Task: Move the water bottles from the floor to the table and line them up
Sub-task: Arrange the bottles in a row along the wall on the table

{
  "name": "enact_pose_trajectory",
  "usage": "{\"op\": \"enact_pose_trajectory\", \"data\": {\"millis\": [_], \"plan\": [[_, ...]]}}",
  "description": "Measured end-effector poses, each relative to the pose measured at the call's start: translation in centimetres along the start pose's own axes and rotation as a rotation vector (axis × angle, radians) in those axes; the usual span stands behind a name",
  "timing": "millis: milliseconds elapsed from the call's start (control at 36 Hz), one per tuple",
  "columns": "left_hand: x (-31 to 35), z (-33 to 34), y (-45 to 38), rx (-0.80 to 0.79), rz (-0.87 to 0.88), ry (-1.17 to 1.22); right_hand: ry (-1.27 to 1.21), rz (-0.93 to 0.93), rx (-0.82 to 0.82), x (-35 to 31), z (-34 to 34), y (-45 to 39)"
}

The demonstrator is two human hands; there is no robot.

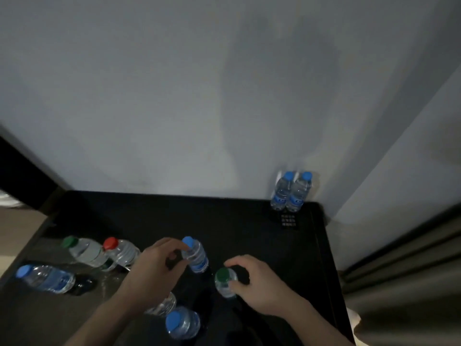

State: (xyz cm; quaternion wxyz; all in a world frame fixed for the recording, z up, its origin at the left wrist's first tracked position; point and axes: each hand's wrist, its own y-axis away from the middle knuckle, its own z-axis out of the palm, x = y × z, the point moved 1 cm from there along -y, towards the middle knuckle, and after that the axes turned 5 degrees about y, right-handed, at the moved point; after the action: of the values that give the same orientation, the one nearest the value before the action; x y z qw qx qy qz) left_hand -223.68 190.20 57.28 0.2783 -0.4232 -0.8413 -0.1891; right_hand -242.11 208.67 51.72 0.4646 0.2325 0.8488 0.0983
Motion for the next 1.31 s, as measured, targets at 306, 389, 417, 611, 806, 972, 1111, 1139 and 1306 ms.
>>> {"op": "enact_pose_trajectory", "data": {"millis": [306,389,417,611,806,972,1111,1139,1306], "plan": [[-6.4,0.2,2.2,-0.102,0.008,0.030,0.244,0.087,0.170,-2.2,5.6,-0.8],[-7.1,0.0,0.9,-0.135,0.046,0.017,0.311,0.129,0.244,-2.5,6.5,-0.9],[-7.2,-0.1,0.3,-0.146,0.058,0.018,0.314,0.147,0.269,-2.6,6.6,-0.9],[-6.4,0.5,-3.8,-0.226,0.106,-0.065,0.287,0.233,0.413,-3.2,7.8,-0.9],[-6.6,2.0,-5.6,-0.208,0.124,-0.171,0.299,0.312,0.460,-4.1,7.8,-1.0],[-6.4,1.7,-6.5,-0.194,0.115,-0.198,0.226,0.399,0.509,-4.6,7.5,-0.9],[-6.1,1.9,-7.2,-0.212,0.066,-0.172,0.218,0.476,0.545,-4.4,7.1,-1.1],[-6.1,2.0,-7.3,-0.217,0.052,-0.154,0.218,0.487,0.547,-4.3,6.9,-1.2],[-6.0,2.2,-8.3,-0.228,-0.053,-0.068,0.217,0.514,0.536,-3.9,5.9,-1.8]]}}
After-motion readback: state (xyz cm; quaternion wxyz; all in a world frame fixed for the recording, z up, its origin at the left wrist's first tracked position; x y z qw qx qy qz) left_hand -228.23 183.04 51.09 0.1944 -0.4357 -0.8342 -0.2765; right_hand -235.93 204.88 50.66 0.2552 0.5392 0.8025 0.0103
